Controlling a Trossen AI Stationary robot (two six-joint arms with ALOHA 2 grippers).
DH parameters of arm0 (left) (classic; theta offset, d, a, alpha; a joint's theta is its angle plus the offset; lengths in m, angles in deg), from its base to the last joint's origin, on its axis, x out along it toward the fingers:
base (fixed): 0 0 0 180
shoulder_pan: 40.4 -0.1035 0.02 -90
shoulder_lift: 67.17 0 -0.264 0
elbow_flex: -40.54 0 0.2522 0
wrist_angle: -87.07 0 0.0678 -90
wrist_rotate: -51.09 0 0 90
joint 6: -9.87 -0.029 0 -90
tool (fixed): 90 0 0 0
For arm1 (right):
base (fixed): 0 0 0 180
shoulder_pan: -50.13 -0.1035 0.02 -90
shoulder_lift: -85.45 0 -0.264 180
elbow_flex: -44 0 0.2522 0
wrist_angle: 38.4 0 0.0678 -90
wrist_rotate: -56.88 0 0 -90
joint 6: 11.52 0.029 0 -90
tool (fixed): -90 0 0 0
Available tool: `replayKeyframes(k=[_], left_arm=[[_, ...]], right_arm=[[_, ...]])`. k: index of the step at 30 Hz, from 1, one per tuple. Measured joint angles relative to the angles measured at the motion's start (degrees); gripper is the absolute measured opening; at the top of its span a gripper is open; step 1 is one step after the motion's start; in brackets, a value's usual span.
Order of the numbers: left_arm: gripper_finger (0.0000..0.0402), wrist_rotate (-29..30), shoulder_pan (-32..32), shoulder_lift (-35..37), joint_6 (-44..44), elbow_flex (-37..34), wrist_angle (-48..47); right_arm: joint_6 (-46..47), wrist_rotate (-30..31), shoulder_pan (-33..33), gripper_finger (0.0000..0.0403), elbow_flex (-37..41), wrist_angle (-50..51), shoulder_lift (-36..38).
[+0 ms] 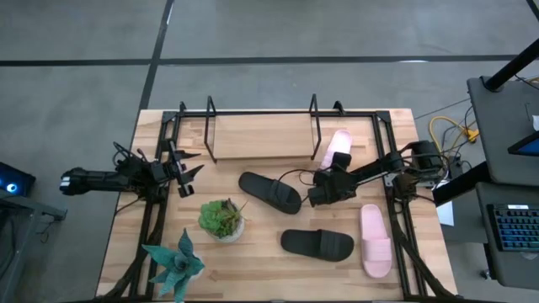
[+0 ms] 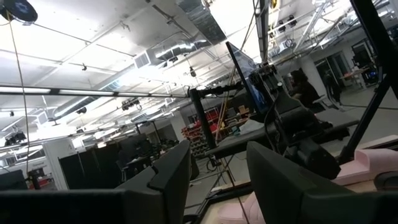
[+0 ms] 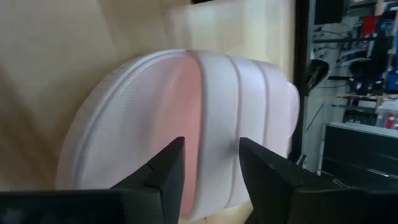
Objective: Pick and place slides into the shelf
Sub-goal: Put the top pink slide on the shelf
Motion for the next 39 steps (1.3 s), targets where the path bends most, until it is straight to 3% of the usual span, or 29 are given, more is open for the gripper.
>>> replayKeyframes(k=[7,17,21,27,36,39], left_arm=[[0.0144,-0.02,0.00,-0.04,0.01,0.00,-0.21],[0.0144,-0.03,0.00,-0.37,0.02,0.00,-0.07],[0.0144,-0.03,0.00,-0.36,0.02,0.00,-0.11],[0.0144,-0.02,-0.02,-0.34,0.02,0.00,-0.03],[0.0144,-0.03,0.00,-0.35,0.02,0.00,-0.03],[0.0144,-0.04,0.00,-0.32,0.02,0.00,-0.07]], right_arm=[[-0.03,1.89,0.26,0.0156,0.55,-0.10,0.00],[2.94,2.25,2.62,0.0129,2.38,-2.73,-0.15],[3.58,3.18,2.77,0.0102,2.40,-2.79,-0.13],[4.53,3.30,2.84,0.0019,2.40,-2.79,-0.08],[4.26,2.36,2.61,0.0010,-1.40,1.45,2.51],[4.22,-0.67,2.57,0.0010,-4.49,4.99,4.09]])
